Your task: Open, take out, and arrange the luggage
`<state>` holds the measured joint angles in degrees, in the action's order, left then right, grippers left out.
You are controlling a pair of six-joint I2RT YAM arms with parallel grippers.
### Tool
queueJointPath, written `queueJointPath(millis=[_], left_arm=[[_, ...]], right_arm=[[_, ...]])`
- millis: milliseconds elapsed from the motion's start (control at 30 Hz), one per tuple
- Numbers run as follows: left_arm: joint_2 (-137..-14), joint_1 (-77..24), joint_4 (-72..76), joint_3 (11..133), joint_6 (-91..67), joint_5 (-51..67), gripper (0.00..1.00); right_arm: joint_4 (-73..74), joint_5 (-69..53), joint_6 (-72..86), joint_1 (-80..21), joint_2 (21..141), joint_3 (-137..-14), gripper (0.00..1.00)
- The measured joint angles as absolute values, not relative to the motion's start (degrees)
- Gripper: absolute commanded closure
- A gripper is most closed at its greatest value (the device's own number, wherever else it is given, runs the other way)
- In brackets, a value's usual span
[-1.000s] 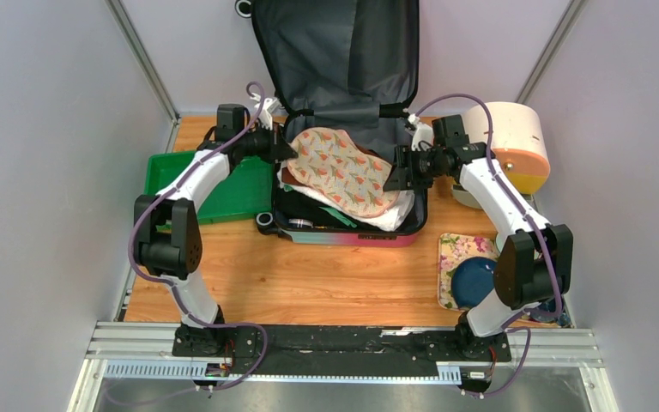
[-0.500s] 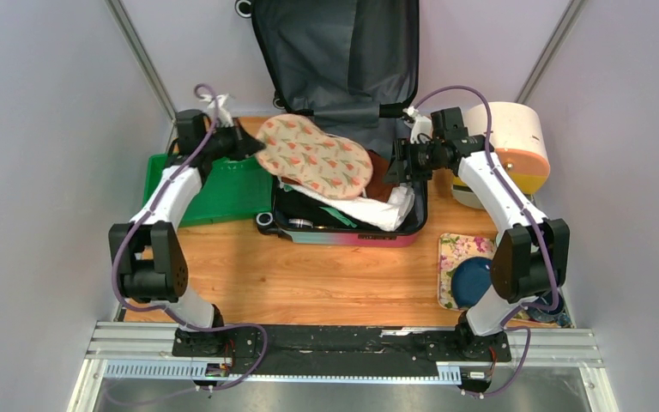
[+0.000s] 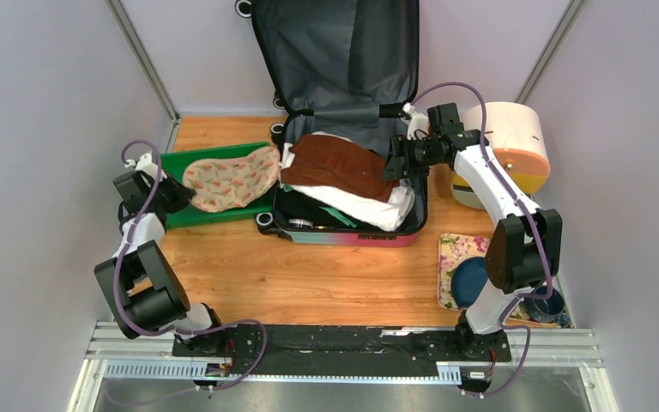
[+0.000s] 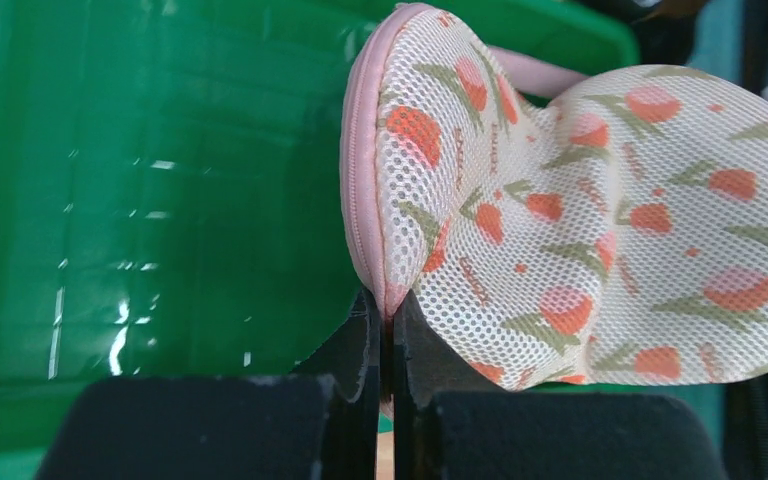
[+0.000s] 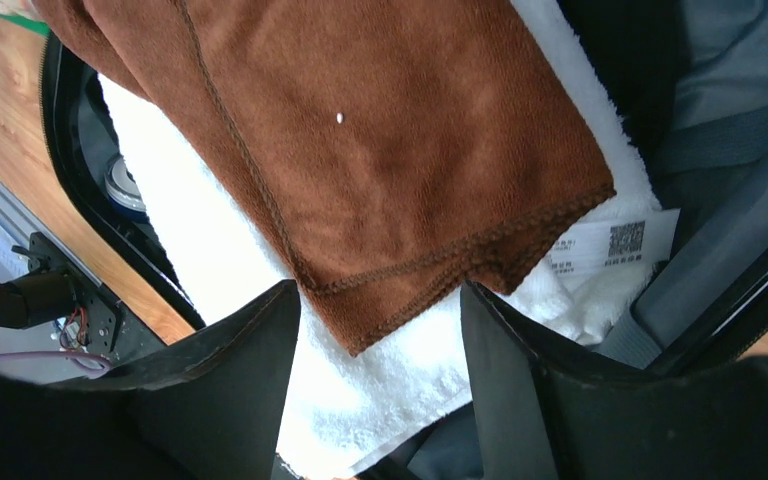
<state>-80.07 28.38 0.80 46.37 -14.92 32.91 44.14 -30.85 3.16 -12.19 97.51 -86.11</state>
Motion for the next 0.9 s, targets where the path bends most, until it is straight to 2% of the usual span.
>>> queueJointPath(millis=[133, 167, 200, 233, 267, 300, 533, 800, 833, 900], left_arm=[[-81.6, 29.0, 2.8, 42.8, -10.3, 27.6, 0.98], [-82.0, 29.0, 3.3, 42.3, -9.5, 26.3, 0.84], [-82.6, 29.0, 3.8, 42.3, -8.7, 25.2, 0.54], [-83.1, 29.1, 4.1, 42.4, -7.9, 24.7, 0.36], [-83.8, 29.1, 3.7, 43.1, -6.8, 24.8, 0.26], [-84.5, 29.1, 2.5, 44.3, -5.7, 25.2, 0.21], [-85.8, 25.8, -7.0, 57.5, 0.3, 29.8, 0.23], [-85.4, 8.3, -11.8, 66.7, 0.8, 35.6, 0.25], [-85.4, 6.0, -12.1, 67.1, 0.8, 36.1, 0.26], [-85.5, 2.8, -12.5, 67.2, 0.7, 37.1, 0.37]], right_arm=[[44.8, -31.2, 2.9, -12.2, 99.2, -88.7, 0.35], [45.0, -31.3, 2.9, -12.2, 99.4, -89.1, 0.34], [45.2, -31.4, 2.9, -12.2, 99.5, -89.3, 0.33], [45.3, -31.4, 2.9, -12.2, 99.5, -89.3, 0.33], [45.3, -31.4, 3.0, -12.2, 99.5, -89.3, 0.32], [45.3, -31.4, 3.0, -12.2, 99.5, -89.3, 0.31], [45.2, -28.8, 5.7, -12.2, 99.5, -89.0, 0.24], [44.9, -22.1, 11.6, -12.3, 99.8, -87.7, 0.22], [44.8, -21.7, 12.3, -12.3, 100.1, -87.7, 0.22], [44.7, -21.4, 13.5, -12.3, 100.8, -87.7, 0.23]])
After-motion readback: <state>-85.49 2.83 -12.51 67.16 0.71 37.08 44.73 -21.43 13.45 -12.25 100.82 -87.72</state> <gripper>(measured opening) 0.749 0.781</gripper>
